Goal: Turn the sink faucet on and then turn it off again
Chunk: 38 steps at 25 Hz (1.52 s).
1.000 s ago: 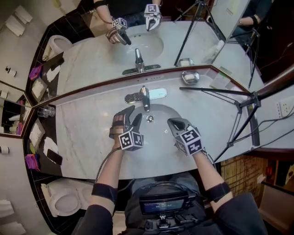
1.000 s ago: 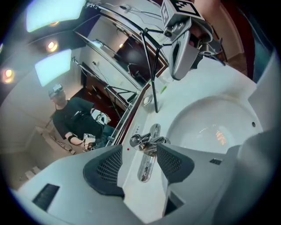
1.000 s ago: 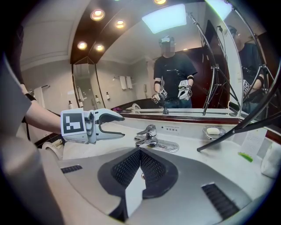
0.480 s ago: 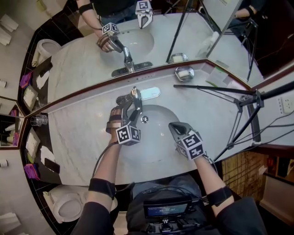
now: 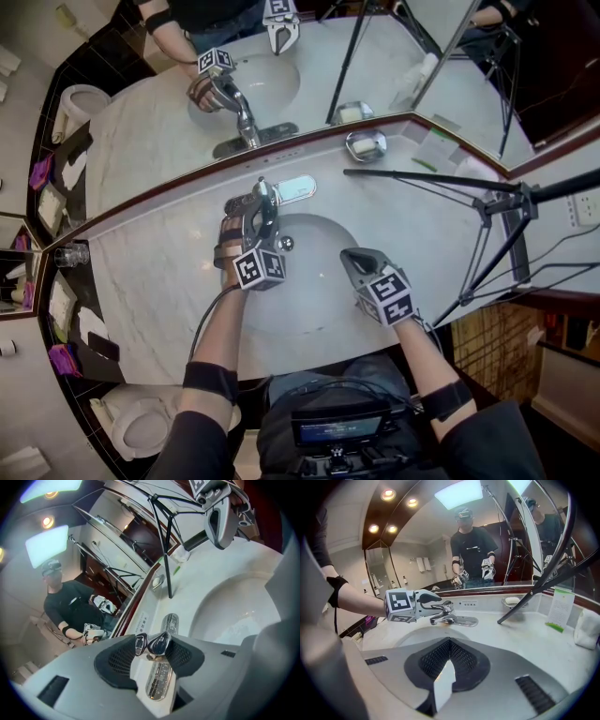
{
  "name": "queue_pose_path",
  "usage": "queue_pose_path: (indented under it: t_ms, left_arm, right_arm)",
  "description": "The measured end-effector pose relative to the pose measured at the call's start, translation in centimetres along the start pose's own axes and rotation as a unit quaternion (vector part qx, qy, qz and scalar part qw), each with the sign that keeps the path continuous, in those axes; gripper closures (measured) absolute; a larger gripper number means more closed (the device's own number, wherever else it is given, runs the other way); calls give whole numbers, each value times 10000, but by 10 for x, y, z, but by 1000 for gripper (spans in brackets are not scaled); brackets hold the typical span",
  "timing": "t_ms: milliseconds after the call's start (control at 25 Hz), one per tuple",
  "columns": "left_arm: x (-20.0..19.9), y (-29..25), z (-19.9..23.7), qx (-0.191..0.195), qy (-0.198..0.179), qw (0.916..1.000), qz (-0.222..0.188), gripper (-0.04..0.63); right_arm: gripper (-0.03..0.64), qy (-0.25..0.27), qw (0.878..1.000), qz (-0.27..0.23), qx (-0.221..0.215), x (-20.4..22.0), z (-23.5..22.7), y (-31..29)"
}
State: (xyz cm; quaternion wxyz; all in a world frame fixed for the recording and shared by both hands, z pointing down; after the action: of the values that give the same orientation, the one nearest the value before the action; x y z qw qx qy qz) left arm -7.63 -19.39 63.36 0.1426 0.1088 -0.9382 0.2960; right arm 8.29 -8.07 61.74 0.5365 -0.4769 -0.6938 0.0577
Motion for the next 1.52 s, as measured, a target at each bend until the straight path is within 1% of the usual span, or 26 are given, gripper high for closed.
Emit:
queue_pose_path:
  t_ms: [120, 240, 440, 560, 640, 880, 1080, 1280, 1520]
  left_arm:
    - [1, -6, 1, -2, 98, 9999, 44, 423]
    - [3, -10, 1, 53, 234, 9997, 58, 423]
    - [2, -16, 6, 84, 305, 9995, 8, 427]
    - [2, -20, 15, 81, 575, 9983, -29, 453]
    - [2, -23, 20, 188, 765, 9969, -57, 453]
    - [3, -24, 21, 391, 966, 9945, -88, 454]
    - [1, -27, 24, 590, 971, 9934, -167, 454]
    - [3, -29, 22, 790, 924, 9924, -207, 454]
    - [8, -35, 21, 993, 1175, 9877, -260, 454]
  right_arm:
    - [598, -1, 10000, -7, 57, 4, -9, -1]
    - [598, -22, 10000, 22, 62, 4, -10, -2]
    - [598, -47, 10000, 36, 66, 7, -15, -5]
    - [598, -60, 10000, 57, 43, 7, -14, -8]
    - [598, -68, 9999, 71, 43, 7, -13, -9]
    - [598, -83, 9999, 80, 17, 6, -8, -8]
    - [598, -93, 9999, 53, 61, 10, -13, -6]
    - [598, -146, 9998, 83, 46, 9, -6, -1]
    - [598, -142, 9998, 39, 104, 17, -14, -2]
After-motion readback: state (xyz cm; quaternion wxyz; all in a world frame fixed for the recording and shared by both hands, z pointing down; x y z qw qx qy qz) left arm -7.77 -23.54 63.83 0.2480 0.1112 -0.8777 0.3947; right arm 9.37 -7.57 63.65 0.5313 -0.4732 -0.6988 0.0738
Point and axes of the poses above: the fingertips, and each gripper's own axes: y backward along the fingers, z to its left, x out of its underside, the point moved 2 cm from there along y, backward along the fingers, and after that the axes turned 13 degrees about -y, right-handed, at the moved point
